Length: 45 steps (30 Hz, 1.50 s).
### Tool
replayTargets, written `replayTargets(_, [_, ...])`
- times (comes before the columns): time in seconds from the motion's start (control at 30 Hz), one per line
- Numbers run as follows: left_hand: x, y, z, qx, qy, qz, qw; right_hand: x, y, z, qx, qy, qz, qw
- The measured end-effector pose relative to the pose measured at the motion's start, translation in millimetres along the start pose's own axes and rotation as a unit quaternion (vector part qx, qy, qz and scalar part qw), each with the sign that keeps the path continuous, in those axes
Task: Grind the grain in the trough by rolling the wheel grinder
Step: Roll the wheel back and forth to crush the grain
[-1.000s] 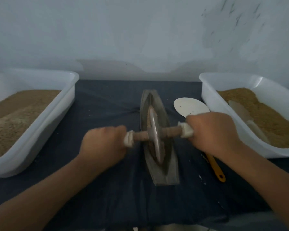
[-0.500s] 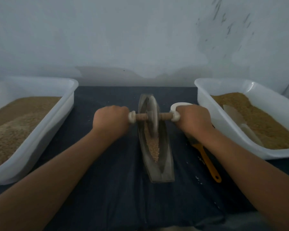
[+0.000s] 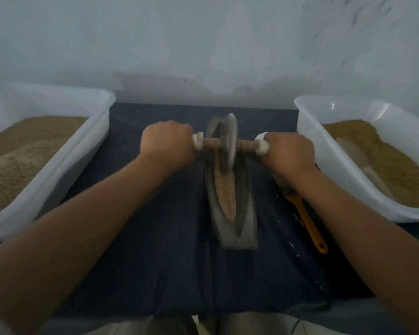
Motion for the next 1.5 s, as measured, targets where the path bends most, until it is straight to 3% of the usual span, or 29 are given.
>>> replayTargets(0.1, [10.0,7.8,15.9,-0.013,-0.020,-0.026,0.999,9.6,-3.4,23.0,-0.031,-0.017,0.000,0.999])
replayTargets(0.27, [15.3,21.9,110.6,0.097,-0.108,0.018,0.989,18.4,19.4,99.7,0.044,0.057,0.014,0.997])
replayTargets(0.37, [13.1,12.1,109.8,0.104,-0.096,0.028,0.990,16.2,11.3,90.8,0.018,0.060,0.022,0.998])
replayTargets(0.53, [-1.6,-4.5,18.2,0.012,0.006,0.019,1.000,3.0,2.8,10.8,0.048,0.013,0.022,0.999])
replayTargets(0.63, [3.6,2.7,6.2,-0.012,0.006,0.009,1.000,3.3,-2.7,2.2,-0.013,0.000,0.009,1.000])
replayTargets(0.7, [3.8,1.8,29.1,-0.029,-0.004,0.013,0.999,2.0,7.1,18.9,0.023,0.025,0.013,0.999])
replayTargets(0.77, [1.3,-2.2,66.8,-0.026,-0.018,0.007,0.999,-0.9,26.2,51.8,0.089,0.065,0.017,0.994])
replayTargets(0.9, [4.2,3.0,114.9,0.028,-0.055,-0.001,0.998,2.6,31.6,89.3,0.084,0.111,0.034,0.990])
replayTargets(1.03, [-2.7,-13.7,65.1,0.031,-0.020,0.021,0.999,1.9,6.2,32.4,0.059,0.084,0.055,0.993])
replayTargets(1.1, [-10.8,-20.1,22.9,-0.009,0.027,0.044,0.999,2.0,-5.7,-3.9,0.013,0.052,0.047,0.997])
replayTargets(1.17, [-11.9,-19.0,1.7,-0.039,0.040,0.052,0.997,-2.2,0.8,-19.9,0.028,0.036,0.080,0.996])
replayTargets(1.3, [1.7,-0.6,33.8,-0.020,-0.008,0.013,1.000,2.2,7.9,24.5,-0.046,0.012,0.006,0.999])
replayTargets(1.43, [15.6,28.0,112.1,0.073,-0.099,-0.001,0.992,9.2,26.6,106.7,-0.015,0.036,-0.003,0.999])
replayTargets(1.5, [12.7,19.0,123.7,0.071,-0.099,0.035,0.992,11.6,22.7,109.5,-0.033,0.053,0.008,0.998])
Point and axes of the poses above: each hand's wrist, its own z-axis away from the middle knuckle, its own y-axis out of the back of the hand, x = y × z, the point moved 7 cm from there along -z, towards the middle knuckle, and after that the axes turned 5 degrees about -y, right-handed, at the moved point
